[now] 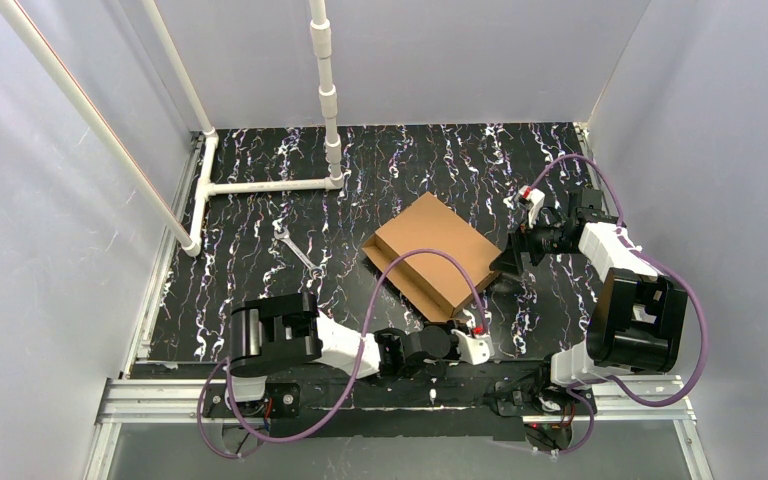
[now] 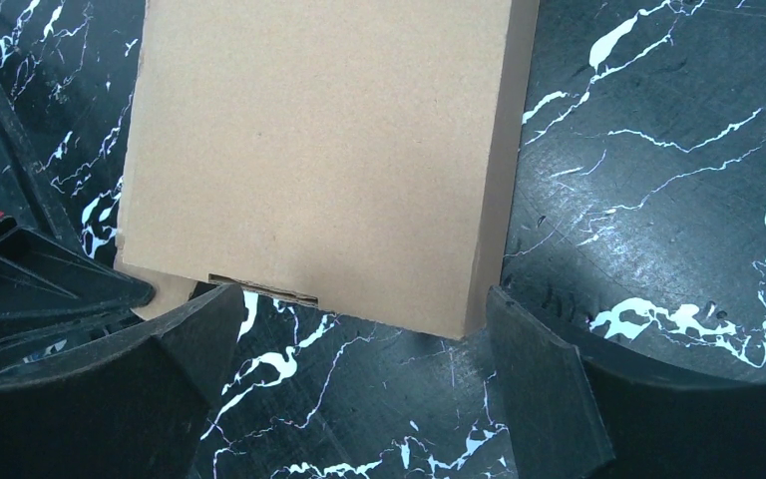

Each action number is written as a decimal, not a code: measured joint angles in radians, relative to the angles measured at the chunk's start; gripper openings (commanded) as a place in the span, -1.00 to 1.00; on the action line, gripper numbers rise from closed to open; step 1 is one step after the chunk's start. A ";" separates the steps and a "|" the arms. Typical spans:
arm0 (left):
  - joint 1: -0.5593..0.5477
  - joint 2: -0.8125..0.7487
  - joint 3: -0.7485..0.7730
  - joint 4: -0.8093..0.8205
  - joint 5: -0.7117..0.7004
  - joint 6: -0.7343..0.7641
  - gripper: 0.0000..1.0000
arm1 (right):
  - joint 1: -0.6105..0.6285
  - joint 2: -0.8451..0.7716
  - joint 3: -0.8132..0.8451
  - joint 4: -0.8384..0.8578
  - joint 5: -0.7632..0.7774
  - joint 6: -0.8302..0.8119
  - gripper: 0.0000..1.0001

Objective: Fold the paper box

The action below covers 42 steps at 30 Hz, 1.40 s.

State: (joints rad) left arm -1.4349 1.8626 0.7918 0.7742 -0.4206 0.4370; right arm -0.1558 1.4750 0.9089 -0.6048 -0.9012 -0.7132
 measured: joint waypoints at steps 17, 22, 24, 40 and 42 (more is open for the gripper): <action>0.019 -0.067 -0.066 0.003 0.026 -0.067 -1.00 | 0.000 0.109 0.011 0.009 -0.081 0.110 1.00; 0.023 -0.081 -0.086 0.010 0.034 -0.078 -1.00 | -0.001 0.184 0.012 0.016 -0.092 0.164 1.00; 0.024 -0.085 -0.094 0.014 0.040 -0.079 -1.00 | -0.002 0.192 0.011 0.033 -0.094 0.201 0.90; 0.040 -0.135 -0.156 0.042 0.049 -0.132 -1.00 | -0.002 0.228 -0.010 0.160 -0.036 0.386 0.48; 0.043 -0.144 -0.165 0.042 0.047 -0.144 -1.00 | -0.001 0.228 -0.011 0.164 -0.036 0.401 0.46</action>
State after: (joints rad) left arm -1.3918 1.7187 0.6270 0.8162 -0.3733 0.2928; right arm -0.1570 1.7027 0.8974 -0.4408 -0.9371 -0.3122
